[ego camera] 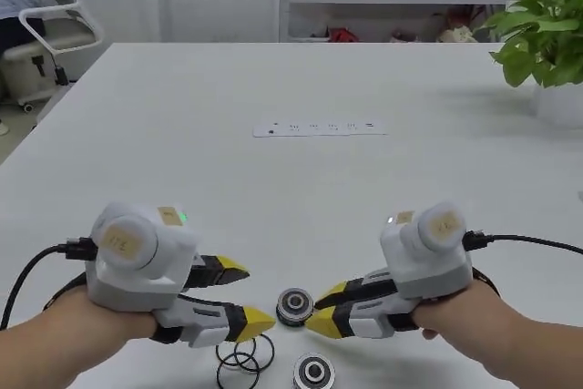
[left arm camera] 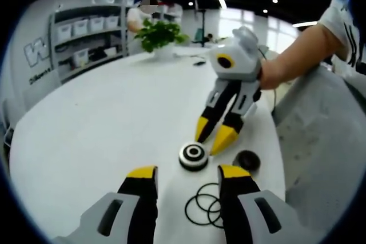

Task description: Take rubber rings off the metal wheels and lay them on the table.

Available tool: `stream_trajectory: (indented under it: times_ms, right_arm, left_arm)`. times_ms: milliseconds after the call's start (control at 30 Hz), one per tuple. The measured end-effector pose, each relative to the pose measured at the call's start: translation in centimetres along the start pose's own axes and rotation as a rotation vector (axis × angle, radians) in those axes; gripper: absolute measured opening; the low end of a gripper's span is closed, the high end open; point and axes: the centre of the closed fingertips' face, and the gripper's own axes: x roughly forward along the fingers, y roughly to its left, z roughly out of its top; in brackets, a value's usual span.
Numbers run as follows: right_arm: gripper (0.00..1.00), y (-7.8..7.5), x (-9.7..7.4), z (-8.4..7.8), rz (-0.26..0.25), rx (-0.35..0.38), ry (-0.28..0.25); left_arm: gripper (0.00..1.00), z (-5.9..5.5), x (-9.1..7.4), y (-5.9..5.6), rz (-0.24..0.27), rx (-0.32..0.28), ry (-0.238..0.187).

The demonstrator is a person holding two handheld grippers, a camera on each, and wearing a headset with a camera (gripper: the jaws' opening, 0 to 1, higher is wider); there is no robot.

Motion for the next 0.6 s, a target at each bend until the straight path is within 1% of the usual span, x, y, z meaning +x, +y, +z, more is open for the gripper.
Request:
stream_trajectory:
  times_ms: [233, 433, 600]
  right_arm:
    - [0.16, -0.1, 0.1, 0.2, -0.004, -0.008, -0.007]
    - [0.16, -0.1, 0.2, 0.2, -0.007, -0.019, -0.009]
    - [0.15, -0.2, 0.2, 0.1, -0.01, -0.022, -0.01]
  left_arm:
    - [0.4, 0.2, 0.9, -0.2, -0.013, 0.0, 0.002]
    - [0.35, 0.6, 1.7, -0.5, -0.026, 0.0, 0.002]
    - [0.31, 0.5, 2.4, -0.8, -0.037, 0.014, 0.014]
